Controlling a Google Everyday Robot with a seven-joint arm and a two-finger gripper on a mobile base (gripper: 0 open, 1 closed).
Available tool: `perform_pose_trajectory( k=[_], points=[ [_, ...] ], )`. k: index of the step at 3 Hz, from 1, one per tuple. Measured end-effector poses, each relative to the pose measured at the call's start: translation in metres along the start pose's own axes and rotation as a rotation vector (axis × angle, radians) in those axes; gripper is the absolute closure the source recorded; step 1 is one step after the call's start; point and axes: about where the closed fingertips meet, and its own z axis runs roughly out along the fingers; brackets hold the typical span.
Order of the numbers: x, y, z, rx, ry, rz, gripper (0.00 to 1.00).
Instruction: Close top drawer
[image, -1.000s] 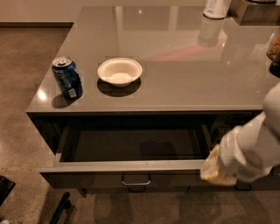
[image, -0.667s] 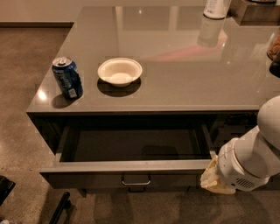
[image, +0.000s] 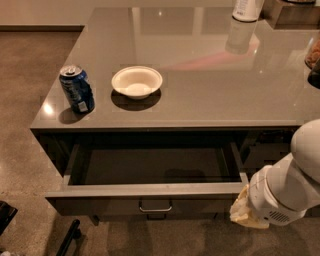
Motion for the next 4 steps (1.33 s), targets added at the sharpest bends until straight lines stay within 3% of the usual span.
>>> perform_pose_trajectory(
  k=[2,3,4],
  points=[
    [0.036,0.007,0.078,-0.014,-0.082,0.012,1.0],
    [0.028,-0.009,0.106,0.038,-0.241,-0.022,1.0],
    [0.028,-0.009,0.106,0.038,-0.241,-0.022,1.0]
  ],
)
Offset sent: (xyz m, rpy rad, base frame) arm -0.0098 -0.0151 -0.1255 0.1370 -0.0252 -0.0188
